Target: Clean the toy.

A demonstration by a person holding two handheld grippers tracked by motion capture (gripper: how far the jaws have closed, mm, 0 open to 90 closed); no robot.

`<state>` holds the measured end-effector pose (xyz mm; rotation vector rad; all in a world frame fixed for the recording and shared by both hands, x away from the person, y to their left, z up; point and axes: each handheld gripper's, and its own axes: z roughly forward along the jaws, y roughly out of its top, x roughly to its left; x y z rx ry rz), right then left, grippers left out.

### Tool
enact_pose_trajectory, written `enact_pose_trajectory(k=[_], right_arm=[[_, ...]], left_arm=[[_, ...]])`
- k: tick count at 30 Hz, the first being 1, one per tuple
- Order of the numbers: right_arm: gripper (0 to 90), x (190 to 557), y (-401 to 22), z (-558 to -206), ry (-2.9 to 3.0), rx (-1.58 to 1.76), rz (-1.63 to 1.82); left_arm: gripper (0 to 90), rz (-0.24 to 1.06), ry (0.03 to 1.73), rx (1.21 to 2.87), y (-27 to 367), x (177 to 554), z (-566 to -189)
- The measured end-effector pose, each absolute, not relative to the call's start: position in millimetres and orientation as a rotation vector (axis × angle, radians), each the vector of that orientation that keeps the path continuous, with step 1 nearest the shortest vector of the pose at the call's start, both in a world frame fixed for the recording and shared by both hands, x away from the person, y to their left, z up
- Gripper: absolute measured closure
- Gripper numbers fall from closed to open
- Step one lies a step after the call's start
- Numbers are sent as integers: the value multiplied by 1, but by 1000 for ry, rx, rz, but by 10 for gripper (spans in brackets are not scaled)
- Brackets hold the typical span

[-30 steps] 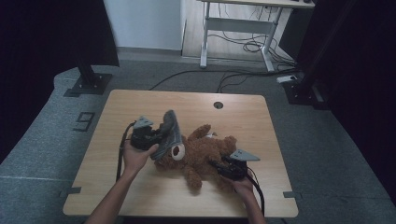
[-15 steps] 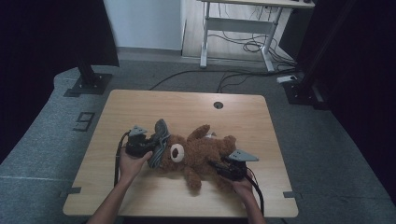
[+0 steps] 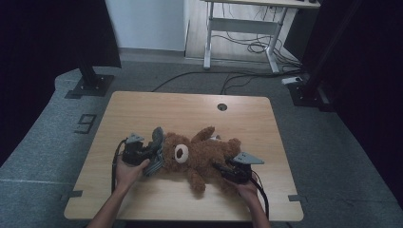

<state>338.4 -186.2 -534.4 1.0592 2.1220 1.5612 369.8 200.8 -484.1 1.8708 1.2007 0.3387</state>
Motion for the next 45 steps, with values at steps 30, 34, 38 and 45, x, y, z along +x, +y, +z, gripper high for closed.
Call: enact_pose_trajectory(k=[30,34,38,45], right_arm=[[345,337,-180,-518,2131,930,1476],[274,335,-184,-497,2085,945,1509],[202,344,-182,-469,2101,942,1483],[131,382,-164,-438,2242,943,1391]], left_arm=[[768,270,1032,1952,124,400,-467],[773,278,1008,1930,127,389,-472],[775,281,1003,1902,129,380,-475],[779,302,977,1866,132,364,-481]])
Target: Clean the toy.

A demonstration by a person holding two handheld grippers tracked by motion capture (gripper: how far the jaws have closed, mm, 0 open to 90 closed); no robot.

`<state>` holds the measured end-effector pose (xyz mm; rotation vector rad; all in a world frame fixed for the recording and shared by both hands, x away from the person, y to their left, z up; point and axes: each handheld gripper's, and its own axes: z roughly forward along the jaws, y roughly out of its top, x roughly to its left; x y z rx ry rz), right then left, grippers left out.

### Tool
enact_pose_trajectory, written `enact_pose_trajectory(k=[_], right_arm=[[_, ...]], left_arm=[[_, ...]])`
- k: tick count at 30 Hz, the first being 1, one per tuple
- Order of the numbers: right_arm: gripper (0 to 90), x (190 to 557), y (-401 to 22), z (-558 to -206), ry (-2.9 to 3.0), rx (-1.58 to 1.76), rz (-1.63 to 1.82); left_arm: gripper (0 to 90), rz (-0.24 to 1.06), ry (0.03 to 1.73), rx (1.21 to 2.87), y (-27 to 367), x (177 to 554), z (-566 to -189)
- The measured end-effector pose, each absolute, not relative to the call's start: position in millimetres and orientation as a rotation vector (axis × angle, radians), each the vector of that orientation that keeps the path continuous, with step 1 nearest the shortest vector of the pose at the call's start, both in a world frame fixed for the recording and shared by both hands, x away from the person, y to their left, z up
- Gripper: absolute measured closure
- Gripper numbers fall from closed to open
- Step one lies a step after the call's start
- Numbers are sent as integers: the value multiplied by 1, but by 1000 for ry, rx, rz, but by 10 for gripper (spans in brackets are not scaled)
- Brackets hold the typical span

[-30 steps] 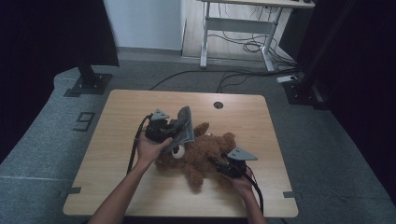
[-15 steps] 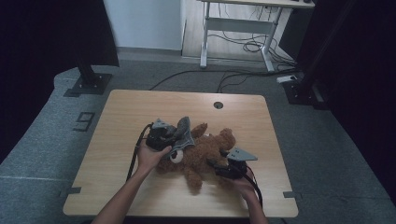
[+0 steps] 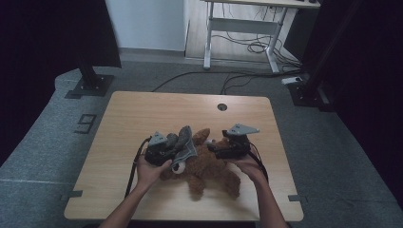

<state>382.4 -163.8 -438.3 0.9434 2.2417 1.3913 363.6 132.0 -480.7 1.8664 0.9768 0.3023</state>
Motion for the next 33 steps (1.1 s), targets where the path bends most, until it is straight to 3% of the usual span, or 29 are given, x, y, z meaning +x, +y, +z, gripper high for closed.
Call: enact_pose_trajectory(k=[5,13,21,25,33], right_arm=[[79,398,-149,-454,2476,946,1283],[38,377,-152,-486,2598,919,1249],[429,363,-155,-495,2526,847,1243],[495,358,-155,-495,2473,812,1258],[544,354,-153,-490,2421,768,1248]], left_arm=[[780,303,965,1850,135,356,-483],[780,305,936,1847,134,346,-483],[779,303,937,1841,134,346,-482],[778,304,939,1837,134,346,-480],[779,305,941,1823,135,350,-474]])
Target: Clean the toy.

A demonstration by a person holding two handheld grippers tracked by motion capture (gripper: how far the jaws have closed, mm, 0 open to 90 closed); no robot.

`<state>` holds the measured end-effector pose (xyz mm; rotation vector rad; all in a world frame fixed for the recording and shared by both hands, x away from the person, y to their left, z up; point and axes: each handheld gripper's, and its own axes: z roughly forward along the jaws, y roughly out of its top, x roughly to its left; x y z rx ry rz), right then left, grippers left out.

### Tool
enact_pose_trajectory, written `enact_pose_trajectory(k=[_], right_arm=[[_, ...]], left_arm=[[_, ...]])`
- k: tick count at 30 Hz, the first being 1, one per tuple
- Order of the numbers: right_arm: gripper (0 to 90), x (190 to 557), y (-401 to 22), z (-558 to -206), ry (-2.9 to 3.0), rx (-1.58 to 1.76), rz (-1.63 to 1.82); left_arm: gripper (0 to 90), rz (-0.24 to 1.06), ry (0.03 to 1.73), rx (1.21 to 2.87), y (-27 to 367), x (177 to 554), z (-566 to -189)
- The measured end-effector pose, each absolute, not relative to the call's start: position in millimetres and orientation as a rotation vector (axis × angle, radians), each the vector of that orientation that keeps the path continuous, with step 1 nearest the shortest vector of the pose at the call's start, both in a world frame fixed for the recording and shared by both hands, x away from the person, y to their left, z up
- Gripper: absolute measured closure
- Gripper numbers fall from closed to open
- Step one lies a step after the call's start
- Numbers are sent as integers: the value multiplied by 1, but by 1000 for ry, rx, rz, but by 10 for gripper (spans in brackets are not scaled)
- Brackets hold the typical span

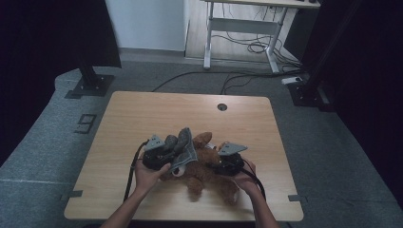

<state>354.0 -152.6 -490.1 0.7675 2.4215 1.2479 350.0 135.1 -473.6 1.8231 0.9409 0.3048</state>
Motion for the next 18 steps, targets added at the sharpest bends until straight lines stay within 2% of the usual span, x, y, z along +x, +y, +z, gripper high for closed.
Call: enact_pose_trajectory(k=[11,18], right_arm=[[546,363,-142,-477,2231,636,1174],[502,365,-143,-495,2221,599,1174]], left_arm=[[777,352,947,1797,136,365,-453],[776,309,945,1807,132,361,-461]])
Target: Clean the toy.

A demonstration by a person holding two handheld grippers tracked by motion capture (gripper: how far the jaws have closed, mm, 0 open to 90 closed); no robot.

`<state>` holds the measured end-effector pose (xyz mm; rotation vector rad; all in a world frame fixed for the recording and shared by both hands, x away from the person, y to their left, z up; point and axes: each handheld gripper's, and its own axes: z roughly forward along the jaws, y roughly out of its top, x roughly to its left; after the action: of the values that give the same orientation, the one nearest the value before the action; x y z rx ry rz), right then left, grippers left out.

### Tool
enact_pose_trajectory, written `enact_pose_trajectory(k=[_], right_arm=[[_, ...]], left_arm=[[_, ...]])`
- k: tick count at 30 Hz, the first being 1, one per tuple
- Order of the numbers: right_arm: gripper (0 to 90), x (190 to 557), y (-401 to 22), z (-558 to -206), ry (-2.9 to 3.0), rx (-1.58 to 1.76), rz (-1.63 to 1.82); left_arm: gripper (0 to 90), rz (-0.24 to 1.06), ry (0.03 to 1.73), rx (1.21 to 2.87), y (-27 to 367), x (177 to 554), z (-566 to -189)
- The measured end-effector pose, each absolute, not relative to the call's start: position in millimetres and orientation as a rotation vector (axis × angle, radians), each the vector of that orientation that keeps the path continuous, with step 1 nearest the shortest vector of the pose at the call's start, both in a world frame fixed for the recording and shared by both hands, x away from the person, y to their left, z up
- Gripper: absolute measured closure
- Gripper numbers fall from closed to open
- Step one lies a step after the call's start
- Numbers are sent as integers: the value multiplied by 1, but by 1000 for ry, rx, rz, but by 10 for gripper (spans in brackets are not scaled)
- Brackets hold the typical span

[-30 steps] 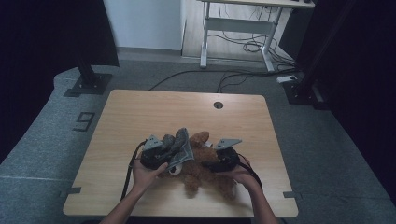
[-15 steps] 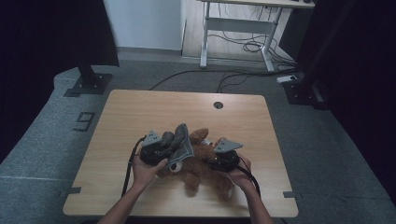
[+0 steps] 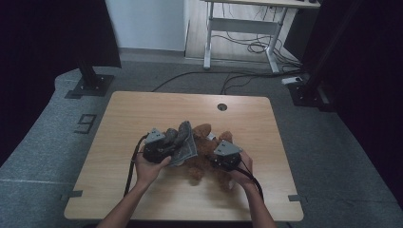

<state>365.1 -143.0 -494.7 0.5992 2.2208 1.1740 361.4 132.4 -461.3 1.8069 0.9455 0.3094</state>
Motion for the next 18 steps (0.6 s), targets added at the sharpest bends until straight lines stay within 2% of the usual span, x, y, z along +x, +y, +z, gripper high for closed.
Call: enact_pose_trajectory(k=[6,10,13,18], right_arm=[[488,359,-147,-504,2194,595,1194],[489,356,-146,-506,2181,591,1186],[488,354,-147,-507,2174,594,1194],[490,352,-151,-512,2164,594,1213]], left_arm=[[775,227,849,1813,101,350,-448],[773,209,779,1843,59,348,-439],[773,246,782,1909,33,353,-446],[775,238,811,1909,35,358,-461]])
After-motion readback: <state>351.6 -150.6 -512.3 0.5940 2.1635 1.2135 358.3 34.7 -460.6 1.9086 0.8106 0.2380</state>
